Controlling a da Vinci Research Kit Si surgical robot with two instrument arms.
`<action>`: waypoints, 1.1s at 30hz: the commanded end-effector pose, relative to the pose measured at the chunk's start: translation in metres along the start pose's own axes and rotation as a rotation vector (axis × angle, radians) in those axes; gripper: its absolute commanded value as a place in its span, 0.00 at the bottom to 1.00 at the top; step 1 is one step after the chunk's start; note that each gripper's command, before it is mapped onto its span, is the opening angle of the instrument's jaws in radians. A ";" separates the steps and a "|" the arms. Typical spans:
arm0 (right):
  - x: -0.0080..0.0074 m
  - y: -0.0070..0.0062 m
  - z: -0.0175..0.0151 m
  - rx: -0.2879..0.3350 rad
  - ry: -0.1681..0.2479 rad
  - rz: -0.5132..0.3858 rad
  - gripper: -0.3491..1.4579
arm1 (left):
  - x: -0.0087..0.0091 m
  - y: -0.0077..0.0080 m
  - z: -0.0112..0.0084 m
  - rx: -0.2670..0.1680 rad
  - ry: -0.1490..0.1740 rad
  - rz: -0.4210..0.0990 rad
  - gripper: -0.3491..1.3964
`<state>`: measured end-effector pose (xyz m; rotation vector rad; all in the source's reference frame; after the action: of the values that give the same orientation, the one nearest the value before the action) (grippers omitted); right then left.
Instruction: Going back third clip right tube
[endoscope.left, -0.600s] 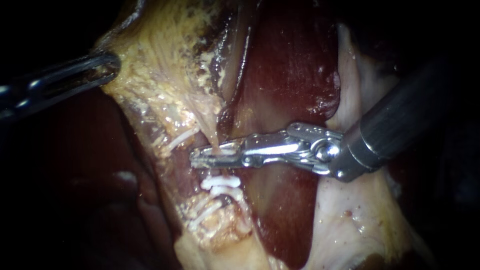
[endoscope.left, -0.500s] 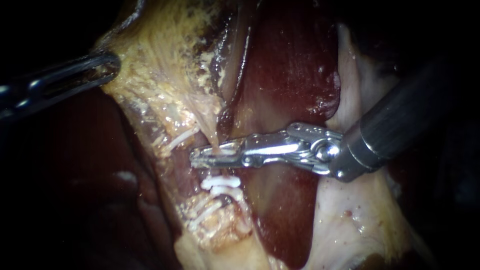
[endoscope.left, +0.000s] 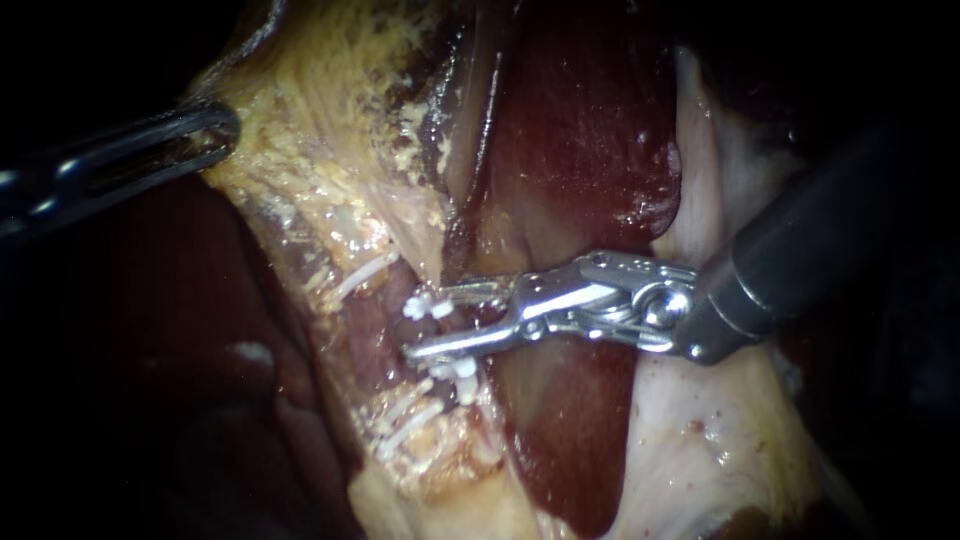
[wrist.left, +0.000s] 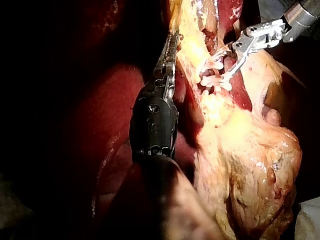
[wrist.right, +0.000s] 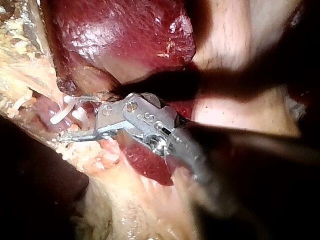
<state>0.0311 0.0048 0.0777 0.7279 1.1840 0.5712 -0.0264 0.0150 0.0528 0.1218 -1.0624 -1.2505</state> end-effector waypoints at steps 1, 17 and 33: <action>0.0002 -0.0002 -0.0005 0.001 -0.001 -0.012 0.52 | 0.0000 0.0000 0.0000 0.000 0.000 0.000 0.00; 0.0007 -0.0013 -0.0037 0.017 -0.006 -0.056 0.52 | 0.0000 -0.0001 0.0000 0.000 0.000 0.000 0.00; 0.0016 -0.0034 -0.0100 0.048 -0.015 -0.298 0.52 | 0.0001 -0.0001 -0.0001 -0.001 0.000 0.000 0.00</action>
<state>0.0215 0.0061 0.0716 0.5697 1.2703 0.2770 -0.0264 0.0148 0.0528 0.1207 -1.0620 -1.2506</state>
